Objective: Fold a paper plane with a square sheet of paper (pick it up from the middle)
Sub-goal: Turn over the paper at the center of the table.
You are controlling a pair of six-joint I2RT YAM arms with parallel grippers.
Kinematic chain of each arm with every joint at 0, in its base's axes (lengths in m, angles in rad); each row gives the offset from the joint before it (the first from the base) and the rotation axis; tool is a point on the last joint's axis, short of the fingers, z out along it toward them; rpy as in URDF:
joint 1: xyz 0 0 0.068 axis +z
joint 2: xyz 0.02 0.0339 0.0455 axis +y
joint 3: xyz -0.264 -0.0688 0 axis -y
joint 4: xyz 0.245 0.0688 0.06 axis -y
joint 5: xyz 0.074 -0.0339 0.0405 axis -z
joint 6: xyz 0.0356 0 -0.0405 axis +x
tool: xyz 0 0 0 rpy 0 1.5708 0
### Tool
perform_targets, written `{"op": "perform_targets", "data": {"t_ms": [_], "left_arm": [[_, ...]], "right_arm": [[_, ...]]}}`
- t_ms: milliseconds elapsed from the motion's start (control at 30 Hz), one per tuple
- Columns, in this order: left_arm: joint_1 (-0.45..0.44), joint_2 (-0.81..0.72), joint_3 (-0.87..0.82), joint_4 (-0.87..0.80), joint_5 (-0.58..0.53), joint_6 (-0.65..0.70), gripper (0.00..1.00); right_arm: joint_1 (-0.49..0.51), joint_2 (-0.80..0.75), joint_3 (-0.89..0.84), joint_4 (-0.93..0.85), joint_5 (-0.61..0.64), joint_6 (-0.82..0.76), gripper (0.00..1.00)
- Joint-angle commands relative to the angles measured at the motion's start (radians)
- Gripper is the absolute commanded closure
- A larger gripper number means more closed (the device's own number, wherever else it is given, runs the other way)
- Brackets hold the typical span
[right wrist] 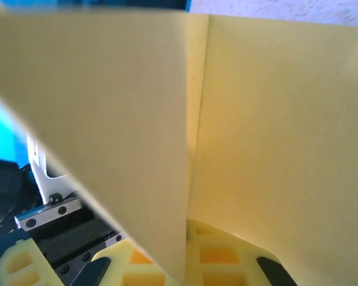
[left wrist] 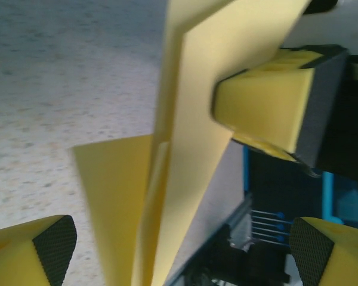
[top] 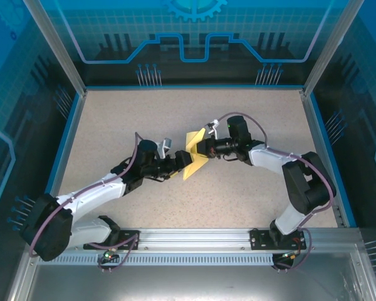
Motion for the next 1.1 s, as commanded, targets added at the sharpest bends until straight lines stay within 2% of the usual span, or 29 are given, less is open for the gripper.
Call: {"op": "perform_targets", "data": {"t_ms": [0, 233, 333, 400, 500, 533, 700, 867, 1067], "left_arm": [[0.011, 0.028, 0.010, 0.109, 0.099, -0.039, 0.06], [0.014, 0.075, -0.025, 0.277, 0.131, -0.139, 0.09], [0.014, 0.081, -0.031, 0.292, 0.138, -0.153, 0.09], [0.015, 0.073, -0.021, 0.214, 0.115, -0.126, 0.07], [0.016, 0.031, 0.006, -0.028, -0.019, -0.075, 0.02], [0.020, 0.024, -0.006, -0.032, -0.028, -0.082, 0.02], [0.024, 0.052, -0.054, 0.192, 0.084, -0.163, 0.04], [0.023, 0.048, -0.071, 0.329, 0.114, -0.195, 0.19], [0.024, 0.020, -0.083, 0.369, 0.087, -0.180, 0.48]], "right_arm": [[-0.007, -0.028, 0.031, 0.094, -0.100, 0.107, 0.96], [-0.008, -0.041, 0.039, 0.117, -0.123, 0.158, 0.95], [-0.008, -0.041, 0.038, 0.112, -0.122, 0.158, 0.95], [-0.012, -0.045, 0.038, 0.103, -0.116, 0.150, 0.95], [-0.020, -0.056, 0.042, 0.060, -0.093, 0.119, 0.95], [-0.022, -0.056, 0.042, 0.056, -0.092, 0.113, 0.95], [-0.018, -0.031, 0.044, 0.087, -0.102, 0.139, 0.95], [-0.010, -0.007, 0.042, 0.131, -0.112, 0.180, 0.95], [-0.010, 0.023, 0.042, 0.109, -0.117, 0.179, 0.94]]}}
